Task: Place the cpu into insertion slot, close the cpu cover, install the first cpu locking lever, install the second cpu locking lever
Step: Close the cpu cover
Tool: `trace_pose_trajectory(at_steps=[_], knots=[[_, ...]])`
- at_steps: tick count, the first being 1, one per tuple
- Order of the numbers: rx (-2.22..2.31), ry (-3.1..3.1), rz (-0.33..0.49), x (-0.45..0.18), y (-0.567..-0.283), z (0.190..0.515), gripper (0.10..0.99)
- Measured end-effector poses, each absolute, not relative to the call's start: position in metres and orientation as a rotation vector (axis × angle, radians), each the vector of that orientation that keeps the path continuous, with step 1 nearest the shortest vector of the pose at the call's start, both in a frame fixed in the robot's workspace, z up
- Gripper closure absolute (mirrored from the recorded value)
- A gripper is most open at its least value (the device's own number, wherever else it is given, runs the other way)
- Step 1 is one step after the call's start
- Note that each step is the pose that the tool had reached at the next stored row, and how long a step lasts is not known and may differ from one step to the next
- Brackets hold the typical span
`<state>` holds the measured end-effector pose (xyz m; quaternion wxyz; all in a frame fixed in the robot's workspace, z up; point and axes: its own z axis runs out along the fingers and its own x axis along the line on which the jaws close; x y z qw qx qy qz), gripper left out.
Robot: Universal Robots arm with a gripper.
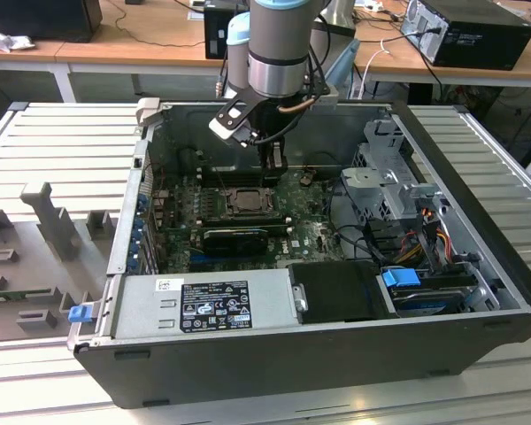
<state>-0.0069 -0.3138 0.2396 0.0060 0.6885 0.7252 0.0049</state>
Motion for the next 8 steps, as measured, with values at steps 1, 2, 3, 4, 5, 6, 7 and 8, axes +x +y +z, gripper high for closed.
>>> trace_pose_trajectory(at_steps=[1, 2, 3, 4, 5, 6, 7, 8], knots=[[2.155, 2.269, 0.015, -0.0072, -0.3138, 0.2396, 0.980], [2.155, 2.270, 0.015, -0.0074, -0.3138, 0.2396, 0.980], [2.155, 2.270, 0.015, -0.0081, -0.3138, 0.2395, 0.980], [2.155, 2.270, 0.015, -0.0086, -0.3138, 0.2395, 0.980], [2.155, 2.270, 0.016, -0.0089, -0.3138, 0.2391, 0.980], [2.155, 2.270, 0.016, -0.0092, -0.3138, 0.2380, 0.980], [2.155, 2.270, 0.015, -0.0094, -0.3138, 0.2367, 0.980], [2.155, 2.270, 0.014, -0.0094, -0.3138, 0.2348, 0.980]])
